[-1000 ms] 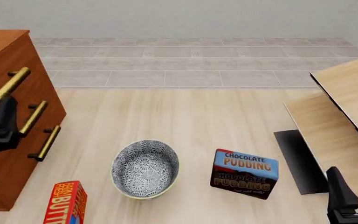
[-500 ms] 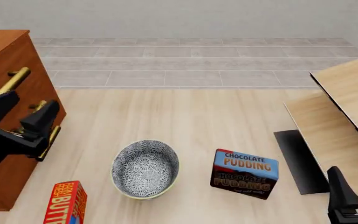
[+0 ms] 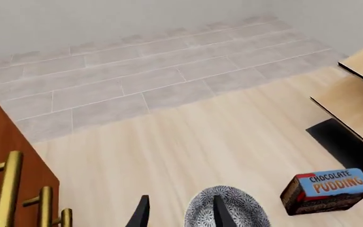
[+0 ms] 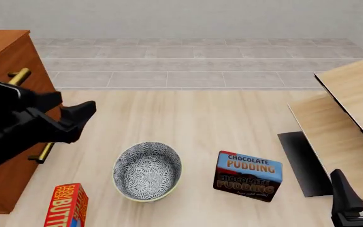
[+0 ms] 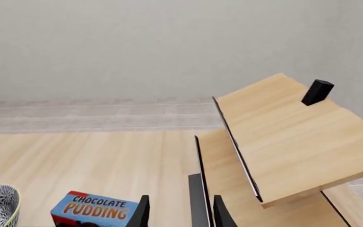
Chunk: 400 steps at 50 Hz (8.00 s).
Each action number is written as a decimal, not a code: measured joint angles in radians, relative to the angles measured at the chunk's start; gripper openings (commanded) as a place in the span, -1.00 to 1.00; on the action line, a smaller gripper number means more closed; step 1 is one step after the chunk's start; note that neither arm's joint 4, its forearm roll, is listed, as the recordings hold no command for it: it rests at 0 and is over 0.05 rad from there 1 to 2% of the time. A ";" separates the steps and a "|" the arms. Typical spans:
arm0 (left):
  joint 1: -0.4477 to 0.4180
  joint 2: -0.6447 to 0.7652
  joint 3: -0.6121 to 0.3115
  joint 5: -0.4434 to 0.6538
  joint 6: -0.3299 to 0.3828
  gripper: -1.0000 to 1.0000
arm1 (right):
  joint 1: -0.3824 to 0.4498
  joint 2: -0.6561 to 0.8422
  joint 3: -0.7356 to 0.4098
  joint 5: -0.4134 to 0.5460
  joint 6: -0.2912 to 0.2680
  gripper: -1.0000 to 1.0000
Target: Close the top drawer of the cabinet and put the bowl on top of it.
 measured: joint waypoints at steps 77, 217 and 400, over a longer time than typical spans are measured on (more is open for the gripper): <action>-0.025 0.442 0.165 -0.278 -0.145 1.00 | -0.008 -0.001 0.001 -0.006 0.028 1.00; -0.086 0.546 0.288 -0.496 -0.321 -1.00 | -0.021 -0.004 -0.001 -0.006 0.028 1.00; 1.066 0.572 -0.953 0.823 -0.658 -1.00 | -0.006 -0.003 0.001 -0.003 0.016 1.00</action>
